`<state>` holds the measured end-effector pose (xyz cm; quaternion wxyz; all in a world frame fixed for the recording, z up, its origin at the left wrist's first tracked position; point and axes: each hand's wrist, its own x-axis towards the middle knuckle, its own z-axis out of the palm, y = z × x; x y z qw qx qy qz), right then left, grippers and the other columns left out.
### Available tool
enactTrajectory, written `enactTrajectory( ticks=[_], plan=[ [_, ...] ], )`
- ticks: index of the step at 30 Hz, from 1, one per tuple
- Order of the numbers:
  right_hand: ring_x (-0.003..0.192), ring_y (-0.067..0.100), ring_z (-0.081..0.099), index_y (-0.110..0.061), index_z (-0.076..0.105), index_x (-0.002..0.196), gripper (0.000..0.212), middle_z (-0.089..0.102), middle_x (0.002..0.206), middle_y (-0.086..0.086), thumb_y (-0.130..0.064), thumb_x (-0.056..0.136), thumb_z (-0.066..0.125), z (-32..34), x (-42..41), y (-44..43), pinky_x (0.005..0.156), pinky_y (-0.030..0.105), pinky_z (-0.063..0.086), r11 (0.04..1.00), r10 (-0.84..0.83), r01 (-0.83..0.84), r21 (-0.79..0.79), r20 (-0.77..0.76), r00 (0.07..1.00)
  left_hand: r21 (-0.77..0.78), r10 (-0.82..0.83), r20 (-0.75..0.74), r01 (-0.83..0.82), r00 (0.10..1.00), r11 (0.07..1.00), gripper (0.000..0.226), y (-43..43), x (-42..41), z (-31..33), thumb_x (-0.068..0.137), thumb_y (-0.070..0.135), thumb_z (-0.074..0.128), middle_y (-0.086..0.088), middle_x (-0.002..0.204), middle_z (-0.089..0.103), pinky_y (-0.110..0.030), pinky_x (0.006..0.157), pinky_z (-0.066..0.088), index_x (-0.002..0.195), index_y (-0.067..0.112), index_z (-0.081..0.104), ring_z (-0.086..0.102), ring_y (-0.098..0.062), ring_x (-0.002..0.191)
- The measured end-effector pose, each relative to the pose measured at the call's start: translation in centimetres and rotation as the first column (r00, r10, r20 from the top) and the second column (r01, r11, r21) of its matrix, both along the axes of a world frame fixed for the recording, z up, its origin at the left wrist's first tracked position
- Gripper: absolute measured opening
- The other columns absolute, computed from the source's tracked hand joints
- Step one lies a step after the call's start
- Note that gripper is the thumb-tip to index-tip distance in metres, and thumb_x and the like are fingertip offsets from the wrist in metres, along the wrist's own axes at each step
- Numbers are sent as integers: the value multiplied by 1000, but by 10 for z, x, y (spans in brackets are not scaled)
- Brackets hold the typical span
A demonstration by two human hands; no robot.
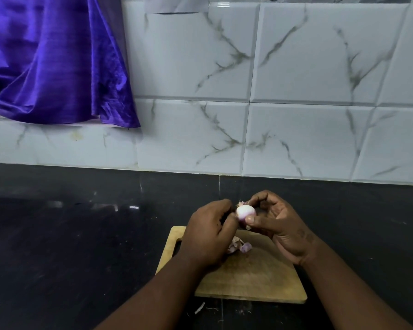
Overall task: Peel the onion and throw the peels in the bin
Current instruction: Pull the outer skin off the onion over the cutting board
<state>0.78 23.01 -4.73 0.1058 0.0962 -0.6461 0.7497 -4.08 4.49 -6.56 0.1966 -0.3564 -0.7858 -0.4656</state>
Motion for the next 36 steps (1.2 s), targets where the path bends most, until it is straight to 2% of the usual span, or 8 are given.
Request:
enactTrajectory(
  ticks=[6, 10, 13, 18, 24, 26, 31, 36],
  plan=[
    [95, 32, 72, -11, 68, 99, 61, 73, 109, 21, -22, 50, 103, -1, -2, 1, 77, 40, 62, 1000, -15, 15, 11, -1, 1000, 29, 29, -11, -28, 1000, 999, 19, 0, 0, 1, 96, 29, 48, 6, 72, 57, -39, 59, 44, 82, 23, 59, 54, -15, 67],
    [98, 33, 70, -13, 67, 97, 52, 73, 109, 21, -17, 56, 100, -3, -4, 3, 84, 46, 60, 998, -57, 58, 37, -33, 998, 32, 45, -52, -43, 998, 999, 20, 1, 2, 2, 96, 42, 54, 7, 76, 57, -36, 59, 45, 87, 25, 58, 54, -14, 70],
    [97, 33, 69, -12, 65, 96, 42, 74, 105, 17, -2, 65, 92, -2, -4, 3, 84, 46, 60, 994, -87, 90, 58, -47, 995, -2, 59, -62, -59, 996, 998, 9, 2, 2, 0, 98, 35, 59, 9, 81, 59, -35, 60, 47, 93, 27, 59, 55, -11, 74],
    [99, 36, 68, -8, 64, 99, 49, 70, 110, 27, -10, 60, 94, -3, -5, 3, 90, 56, 55, 993, -84, 88, 85, -46, 995, -34, 86, -61, -88, 994, 996, 10, 3, 2, 1, 97, 30, 59, 12, 77, 53, -22, 57, 34, 88, 29, 54, 50, -10, 70],
    [91, 29, 72, -7, 64, 100, 43, 70, 107, 18, 1, 64, 85, 1, -2, 3, 73, 36, 62, 993, 62, -65, -101, -37, 997, -7, 175, 14, -175, 984, 984, 12, 1, -7, -1, 95, 22, 60, 7, 76, 55, -31, 58, 39, 85, 25, 54, 52, -12, 69],
    [91, 29, 72, -6, 63, 102, 43, 70, 106, 17, 0, 64, 81, 4, -1, 4, 76, 36, 62, 984, 86, -92, -152, -42, 995, -47, 160, 29, -159, 987, 986, 15, 0, -7, -1, 95, 23, 58, 8, 74, 57, -31, 57, 38, 82, 27, 53, 53, -11, 68],
    [87, 26, 73, -4, 64, 104, 39, 69, 105, 19, 6, 69, 77, 2, -1, 2, 72, 31, 62, 993, 9, -13, -113, -39, 999, -4, 67, 25, -67, 997, 998, 26, 0, 1, 3, 96, 34, 48, 8, 65, 51, -29, 55, 33, 70, 35, 47, 50, -12, 62],
    [90, 26, 73, 1, 61, 109, 42, 74, 104, 16, 5, 70, 77, 2, 0, 1, 75, 35, 63, 999, -27, 26, -31, -46, 999, 16, 62, -71, -61, 996, 998, 16, -1, 4, 3, 95, 40, 54, 8, 72, 53, -29, 56, 37, 83, 29, 53, 52, -14, 67]
  ],
)
